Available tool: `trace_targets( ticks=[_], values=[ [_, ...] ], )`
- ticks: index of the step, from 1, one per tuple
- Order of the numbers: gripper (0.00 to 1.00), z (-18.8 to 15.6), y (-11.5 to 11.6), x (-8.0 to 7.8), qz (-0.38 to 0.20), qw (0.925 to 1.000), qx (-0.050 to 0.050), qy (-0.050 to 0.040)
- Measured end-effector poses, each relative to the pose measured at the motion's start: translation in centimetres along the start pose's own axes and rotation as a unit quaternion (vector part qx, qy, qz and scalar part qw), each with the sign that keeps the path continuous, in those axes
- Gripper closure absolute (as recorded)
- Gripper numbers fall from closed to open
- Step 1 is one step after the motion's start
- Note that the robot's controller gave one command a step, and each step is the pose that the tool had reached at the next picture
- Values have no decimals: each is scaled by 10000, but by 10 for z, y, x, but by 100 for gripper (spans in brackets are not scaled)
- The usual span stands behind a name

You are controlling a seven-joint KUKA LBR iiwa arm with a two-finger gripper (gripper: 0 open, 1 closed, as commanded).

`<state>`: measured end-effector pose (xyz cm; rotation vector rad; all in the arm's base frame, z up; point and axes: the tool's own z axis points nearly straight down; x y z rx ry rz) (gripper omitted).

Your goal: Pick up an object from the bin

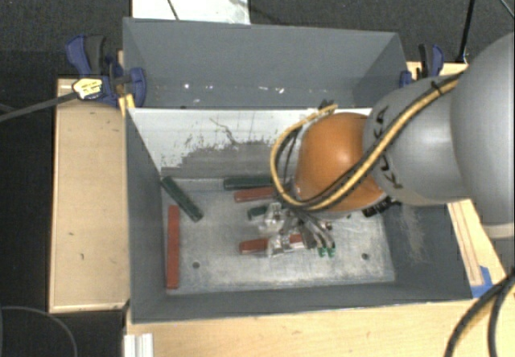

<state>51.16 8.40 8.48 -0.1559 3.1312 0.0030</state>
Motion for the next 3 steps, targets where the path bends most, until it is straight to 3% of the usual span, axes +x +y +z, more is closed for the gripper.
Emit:
trace_targets(
  ticks=[2, 3],
  values=[
    [100, -29, 0, 2, 25, 10000, 6, 60],
    [100, -44, 0, 0, 33, 10000, 6, 24]
  ],
)
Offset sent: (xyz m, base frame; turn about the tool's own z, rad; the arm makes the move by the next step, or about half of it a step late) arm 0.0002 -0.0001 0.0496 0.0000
